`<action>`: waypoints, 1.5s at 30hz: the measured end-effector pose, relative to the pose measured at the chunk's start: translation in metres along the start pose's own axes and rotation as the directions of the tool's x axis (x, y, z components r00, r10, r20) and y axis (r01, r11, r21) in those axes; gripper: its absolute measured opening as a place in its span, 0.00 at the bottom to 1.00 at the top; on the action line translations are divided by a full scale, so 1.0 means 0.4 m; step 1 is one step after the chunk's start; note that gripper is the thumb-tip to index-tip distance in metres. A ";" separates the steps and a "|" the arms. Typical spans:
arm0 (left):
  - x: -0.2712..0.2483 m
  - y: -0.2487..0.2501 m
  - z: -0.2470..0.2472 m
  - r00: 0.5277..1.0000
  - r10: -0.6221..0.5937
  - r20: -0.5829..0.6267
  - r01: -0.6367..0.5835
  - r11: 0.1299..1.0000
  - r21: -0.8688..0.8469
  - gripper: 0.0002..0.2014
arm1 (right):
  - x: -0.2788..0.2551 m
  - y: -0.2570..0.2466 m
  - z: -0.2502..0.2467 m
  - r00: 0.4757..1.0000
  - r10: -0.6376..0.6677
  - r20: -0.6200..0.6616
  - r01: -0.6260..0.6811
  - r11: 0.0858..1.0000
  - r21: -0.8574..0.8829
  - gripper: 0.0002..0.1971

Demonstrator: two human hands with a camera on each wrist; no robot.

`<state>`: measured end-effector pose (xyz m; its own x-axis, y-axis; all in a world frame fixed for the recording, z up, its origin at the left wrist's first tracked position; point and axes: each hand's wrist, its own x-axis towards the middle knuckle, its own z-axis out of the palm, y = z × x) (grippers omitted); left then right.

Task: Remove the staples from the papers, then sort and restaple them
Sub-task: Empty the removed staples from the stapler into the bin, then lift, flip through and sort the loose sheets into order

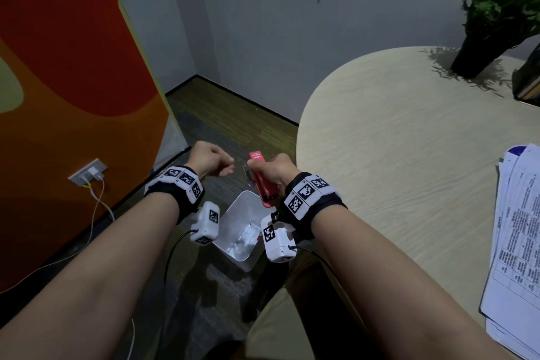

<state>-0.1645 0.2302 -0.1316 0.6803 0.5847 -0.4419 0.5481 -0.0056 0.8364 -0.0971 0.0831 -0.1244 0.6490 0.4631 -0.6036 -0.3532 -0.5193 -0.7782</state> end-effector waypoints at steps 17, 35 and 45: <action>-0.003 0.073 -0.007 0.945 0.328 -0.005 -0.279 0.811 0.515 0.16 | -0.111 -0.071 -0.065 0.996 -0.077 -0.041 0.085 0.963 0.254 0.26; -0.406 0.484 0.555 0.552 0.671 0.494 -0.784 0.218 0.581 0.12 | -0.363 0.029 -0.646 0.887 -0.046 -0.460 0.346 0.726 0.594 0.28; -0.259 0.535 0.604 0.746 0.649 0.151 -0.487 0.376 0.789 0.22 | -0.441 0.228 -0.880 0.579 -0.034 -0.815 -0.017 0.998 -0.054 0.24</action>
<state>-0.0002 -0.0274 0.0148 0.9366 0.3096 0.1643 0.2582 -0.9265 0.2737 -0.0067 -0.2989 -0.0277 0.9366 -0.2994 -0.1820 -0.3277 -0.5649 -0.7573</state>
